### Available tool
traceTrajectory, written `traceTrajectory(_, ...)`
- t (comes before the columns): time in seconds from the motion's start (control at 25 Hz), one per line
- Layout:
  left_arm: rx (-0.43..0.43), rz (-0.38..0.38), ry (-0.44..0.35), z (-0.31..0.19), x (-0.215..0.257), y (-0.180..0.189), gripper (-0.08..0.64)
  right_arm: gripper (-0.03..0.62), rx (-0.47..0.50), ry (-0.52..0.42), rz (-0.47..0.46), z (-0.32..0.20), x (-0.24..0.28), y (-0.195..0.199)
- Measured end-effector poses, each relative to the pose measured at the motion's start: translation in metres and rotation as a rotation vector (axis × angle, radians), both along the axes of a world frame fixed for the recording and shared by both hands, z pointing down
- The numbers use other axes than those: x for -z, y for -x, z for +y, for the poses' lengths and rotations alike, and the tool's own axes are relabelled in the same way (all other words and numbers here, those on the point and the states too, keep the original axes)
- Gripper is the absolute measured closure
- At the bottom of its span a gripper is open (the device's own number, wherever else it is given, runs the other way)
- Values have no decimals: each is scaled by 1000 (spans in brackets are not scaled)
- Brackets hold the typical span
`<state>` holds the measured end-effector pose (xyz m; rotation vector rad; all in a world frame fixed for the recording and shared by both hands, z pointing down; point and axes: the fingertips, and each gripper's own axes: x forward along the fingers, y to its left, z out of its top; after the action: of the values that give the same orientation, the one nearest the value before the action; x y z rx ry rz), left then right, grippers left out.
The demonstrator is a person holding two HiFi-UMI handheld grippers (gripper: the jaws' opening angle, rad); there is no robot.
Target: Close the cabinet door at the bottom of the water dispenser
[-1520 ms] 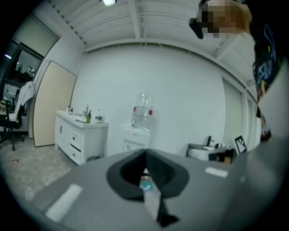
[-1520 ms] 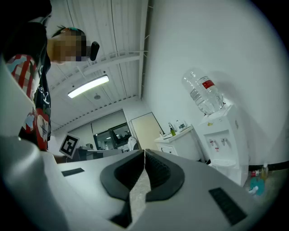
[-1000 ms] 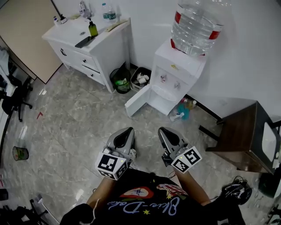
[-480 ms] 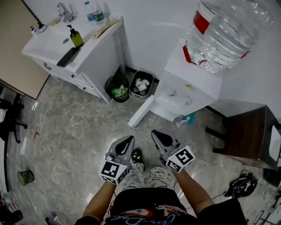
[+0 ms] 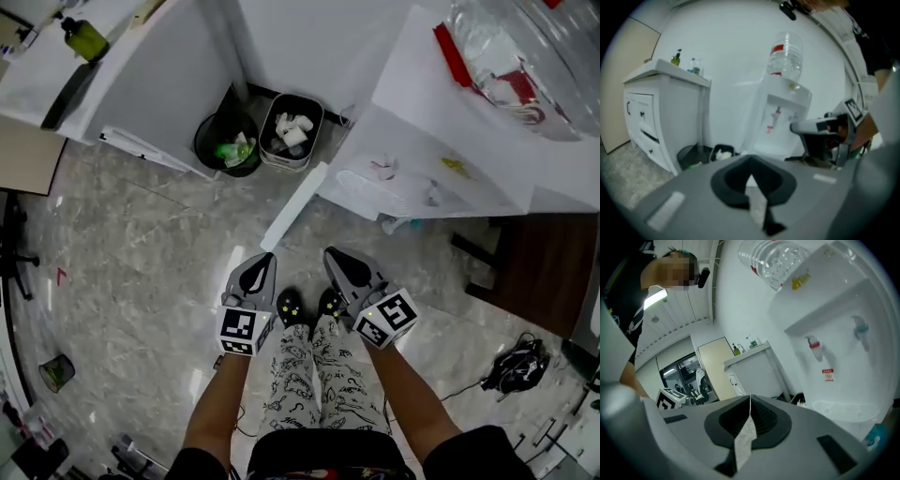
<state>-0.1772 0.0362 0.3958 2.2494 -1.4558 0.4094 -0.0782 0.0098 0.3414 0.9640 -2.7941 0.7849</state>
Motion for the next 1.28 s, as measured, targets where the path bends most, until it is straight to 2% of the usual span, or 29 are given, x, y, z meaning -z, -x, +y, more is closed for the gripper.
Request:
traceTrajectory(0.24,46,-44,95,-17,-82,35,563,575,58,82,14,-13,-71,34)
traceTrajectory(0.36,28,-70,128,-23,-119,42,563,575,74,111,42,-14,-96,42)
traceTrajectory(0.6,49,-120,187,-31,-165,61,563,575,89,100,45,-12,-103,55)
traceTrajectory(0.68,41,-135,213,-33,-177,61,563,575,65,107,30,-13,-101,50)
traceTrajectory(0.8,-7,-157,256,-32,-193,56,563,575,19,120,-7,-14,-100,39)
traceTrajectory(0.96,-99,-169,264,-35,-204,48,563,575,-10,145,3,-13,-115,29)
traceTrajectory(1.12,-213,-206,274,-29,-209,24,565,575,-39,165,12,-7,-130,15)
traceTrajectory(1.28,-220,-162,292,-17,-216,-9,565,575,-80,206,10,5,-143,-5)
